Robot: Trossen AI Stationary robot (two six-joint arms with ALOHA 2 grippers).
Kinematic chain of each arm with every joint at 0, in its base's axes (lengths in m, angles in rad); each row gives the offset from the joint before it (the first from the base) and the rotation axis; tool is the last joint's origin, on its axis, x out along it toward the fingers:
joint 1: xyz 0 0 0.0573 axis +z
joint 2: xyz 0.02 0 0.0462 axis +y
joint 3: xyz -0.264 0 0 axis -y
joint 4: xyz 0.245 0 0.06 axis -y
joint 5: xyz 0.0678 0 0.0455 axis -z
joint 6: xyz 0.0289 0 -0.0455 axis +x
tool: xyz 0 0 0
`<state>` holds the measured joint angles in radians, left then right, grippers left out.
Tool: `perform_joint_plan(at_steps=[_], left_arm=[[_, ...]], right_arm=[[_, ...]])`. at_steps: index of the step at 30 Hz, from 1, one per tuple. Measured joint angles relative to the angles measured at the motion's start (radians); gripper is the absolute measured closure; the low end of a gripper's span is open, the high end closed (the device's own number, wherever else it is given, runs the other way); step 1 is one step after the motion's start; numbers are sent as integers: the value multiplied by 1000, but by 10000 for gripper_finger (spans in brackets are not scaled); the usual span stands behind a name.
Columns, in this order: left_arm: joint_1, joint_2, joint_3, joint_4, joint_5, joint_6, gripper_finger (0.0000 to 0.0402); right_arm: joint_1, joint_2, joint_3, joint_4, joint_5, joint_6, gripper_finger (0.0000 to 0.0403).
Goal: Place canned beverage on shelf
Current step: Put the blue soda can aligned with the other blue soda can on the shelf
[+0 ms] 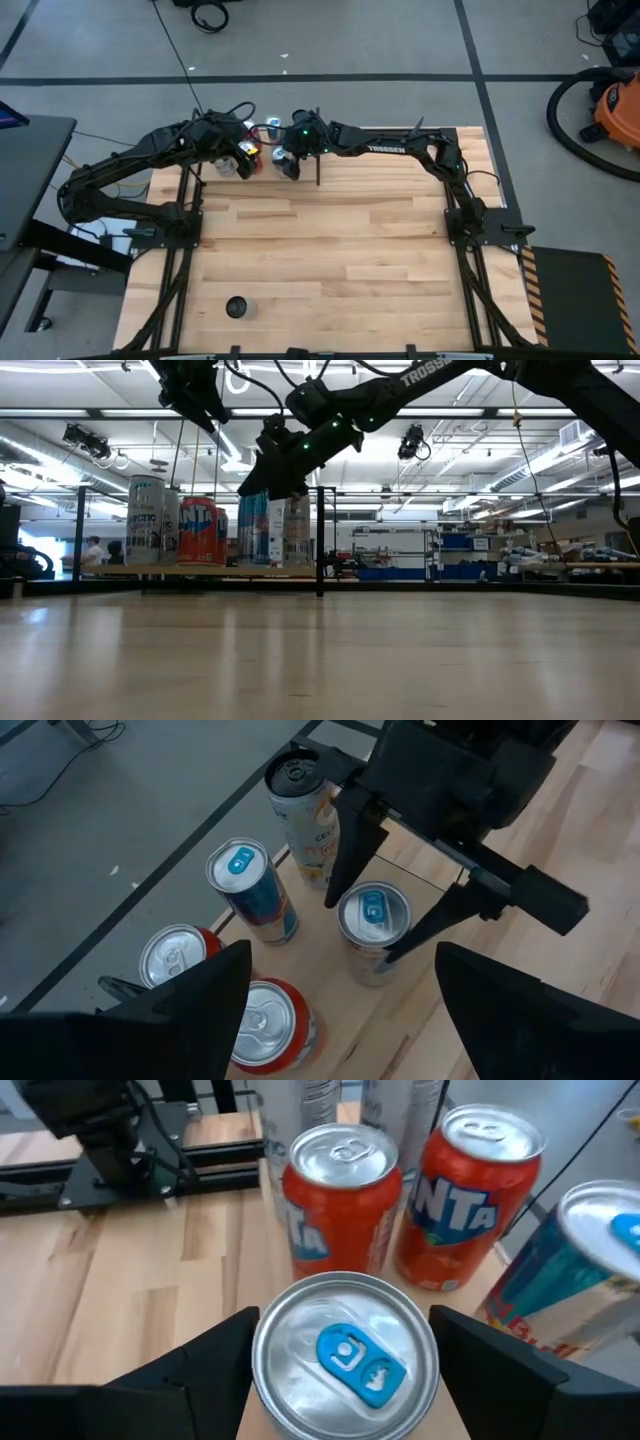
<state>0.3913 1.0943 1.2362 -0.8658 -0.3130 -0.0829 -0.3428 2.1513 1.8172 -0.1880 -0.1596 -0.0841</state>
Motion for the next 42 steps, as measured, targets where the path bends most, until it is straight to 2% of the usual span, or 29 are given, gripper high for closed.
perform_joint_plan(at_steps=[7,13,16,21,26,34,38,42], left_arm=[[0,0,0,0,0,0,86],[0,0,0,-2,0,0,86],[0,0,0,-5,0,0,86],[0,0,0,-18,0,0,86],[0,0,0,-32,0,0,86],[0,0,0,-30,0,0,86],[0,0,0,-30,0,-3,86],[0,0,0,-30,0,-9,86]], right_arm=[[0,-20,0,61,9,-4,105],[-1,-52,-2,43,10,-15,105],[-1,-94,0,-3,8,-27,105],[1,-145,0,-183,3,-65,111],[14,-158,-4,-311,6,-68,154],[25,-158,-50,-281,7,6,258],[29,-156,-96,-179,9,73,281],[36,-156,-129,-136,25,81,286]])
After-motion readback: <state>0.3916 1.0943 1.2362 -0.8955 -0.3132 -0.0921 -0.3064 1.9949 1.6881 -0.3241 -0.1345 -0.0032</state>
